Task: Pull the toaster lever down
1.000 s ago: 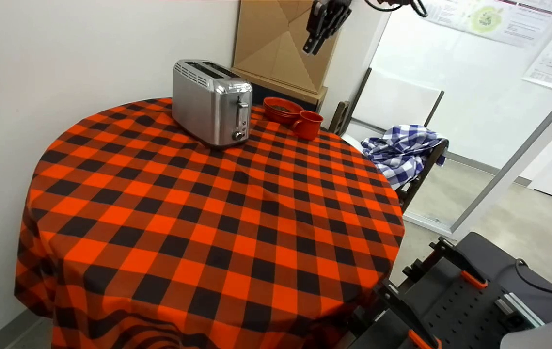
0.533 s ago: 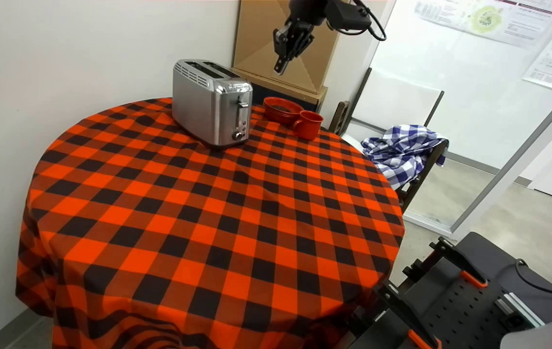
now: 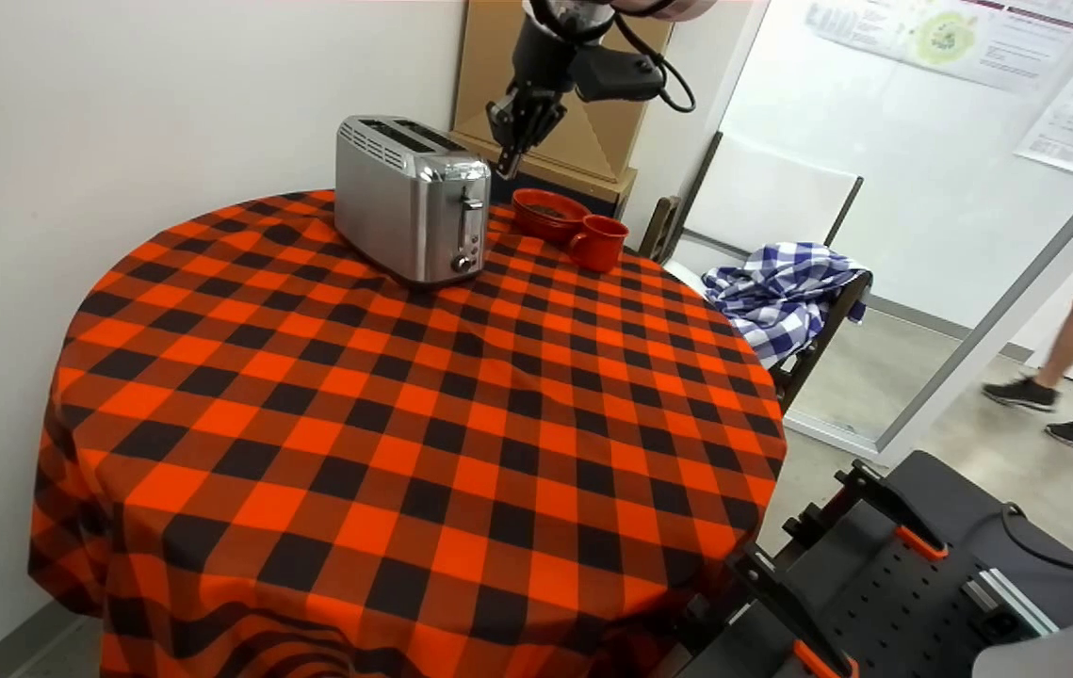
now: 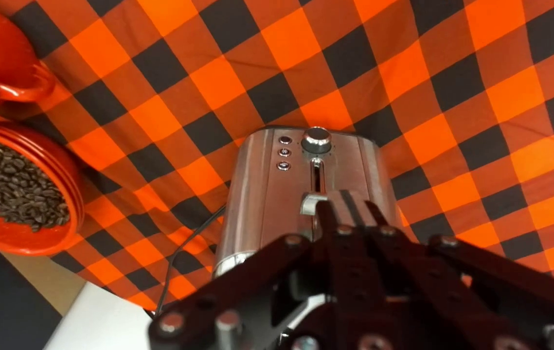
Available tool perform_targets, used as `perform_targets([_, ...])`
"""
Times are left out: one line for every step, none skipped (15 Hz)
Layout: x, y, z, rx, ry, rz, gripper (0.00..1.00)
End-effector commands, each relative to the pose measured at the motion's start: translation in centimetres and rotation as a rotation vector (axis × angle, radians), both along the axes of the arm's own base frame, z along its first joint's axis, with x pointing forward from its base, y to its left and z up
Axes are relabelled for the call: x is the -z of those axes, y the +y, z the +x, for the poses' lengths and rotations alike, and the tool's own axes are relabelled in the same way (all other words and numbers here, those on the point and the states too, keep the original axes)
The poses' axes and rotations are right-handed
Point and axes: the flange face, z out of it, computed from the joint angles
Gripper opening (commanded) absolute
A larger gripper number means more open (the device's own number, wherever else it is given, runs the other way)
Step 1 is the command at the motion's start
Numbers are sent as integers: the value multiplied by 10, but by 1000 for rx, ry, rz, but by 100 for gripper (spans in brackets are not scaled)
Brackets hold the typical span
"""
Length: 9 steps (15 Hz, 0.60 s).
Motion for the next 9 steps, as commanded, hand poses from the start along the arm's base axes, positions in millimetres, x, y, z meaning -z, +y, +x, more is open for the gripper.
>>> perform_targets([18,10,22,-4,-18,-28,0])
perform_targets([23,12,26,-4,-20,-31,0])
perform_targets([27,14,29,-4,-24,-30,0])
perform_targets([32,17,32,-7,-36,-26,0])
perform_targets([36,18,35,-9,-47,-27,0])
perform_targets([41,19,37,-13,-62,-31,0])
perform_targets([44,20,40,-16,-78,-32,0])
perform_targets([49,21,42,-19,-102,-36,0])
perform_targets([54,21,44,-30,-121,-48,0])
